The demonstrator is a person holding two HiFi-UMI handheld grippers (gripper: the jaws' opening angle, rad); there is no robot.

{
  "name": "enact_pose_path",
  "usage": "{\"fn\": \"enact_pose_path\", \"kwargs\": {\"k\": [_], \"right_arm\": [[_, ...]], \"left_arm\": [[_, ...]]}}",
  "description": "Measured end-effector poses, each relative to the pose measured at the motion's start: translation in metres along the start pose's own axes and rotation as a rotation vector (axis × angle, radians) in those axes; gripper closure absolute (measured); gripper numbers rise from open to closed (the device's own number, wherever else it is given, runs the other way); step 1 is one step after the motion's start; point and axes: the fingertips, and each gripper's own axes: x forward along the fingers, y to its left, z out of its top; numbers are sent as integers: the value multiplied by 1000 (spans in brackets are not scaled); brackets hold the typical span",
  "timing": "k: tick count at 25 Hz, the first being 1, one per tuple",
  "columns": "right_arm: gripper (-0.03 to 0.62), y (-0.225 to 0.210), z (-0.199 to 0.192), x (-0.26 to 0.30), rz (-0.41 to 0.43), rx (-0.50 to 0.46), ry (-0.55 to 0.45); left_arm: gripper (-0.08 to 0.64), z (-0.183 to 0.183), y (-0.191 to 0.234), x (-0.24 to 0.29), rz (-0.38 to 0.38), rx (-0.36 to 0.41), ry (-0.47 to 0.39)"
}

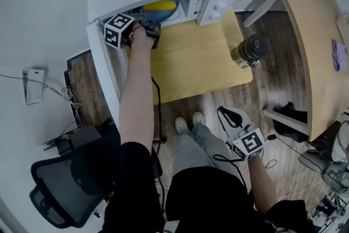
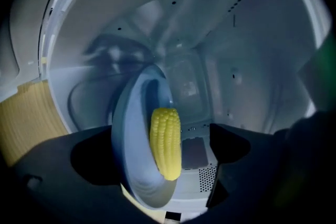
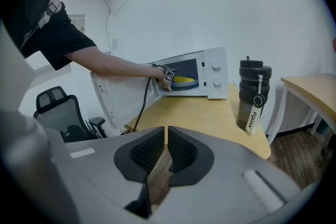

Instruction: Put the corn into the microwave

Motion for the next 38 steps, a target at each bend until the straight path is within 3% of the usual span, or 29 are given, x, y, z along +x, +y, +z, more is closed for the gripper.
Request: {"fn": "enact_pose_path", "kwargs": {"k": [7, 12, 15, 18, 21, 24, 30, 33, 36, 38], "right_arm": [[569, 0, -5, 0, 1, 15, 10], [569, 3, -5, 4, 18, 12, 6], [571, 4, -6, 6, 23, 14, 8], [571, 7, -9, 7, 29, 16, 13], [571, 8, -10, 7, 35, 15, 15], [572, 8, -12, 7, 34, 23, 20], [575, 8, -16, 4, 32, 32, 29], [577, 7, -18, 4, 34, 42, 27], [578, 7, -20, 4, 39, 47, 33], [579, 8, -21, 5, 41, 48, 32]], "left_arm": [[41, -6, 12, -16, 51, -94, -70], [79, -11, 23, -31, -23, -195, -120], [78, -15, 21, -36, -35, -224, -110], [70, -23, 22, -43, -9, -212, -69], [70, -32, 27, -44, 52, -135, 11], [69, -34, 22, -39, 65, -82, 72], [18, -15, -5, -29, -116, -16, -13], [11, -25, 8, -32, -71, -42, 21], [21, -28, 21, -37, 1, -16, 28], [21, -30, 20, -43, 7, -24, 22]]}}
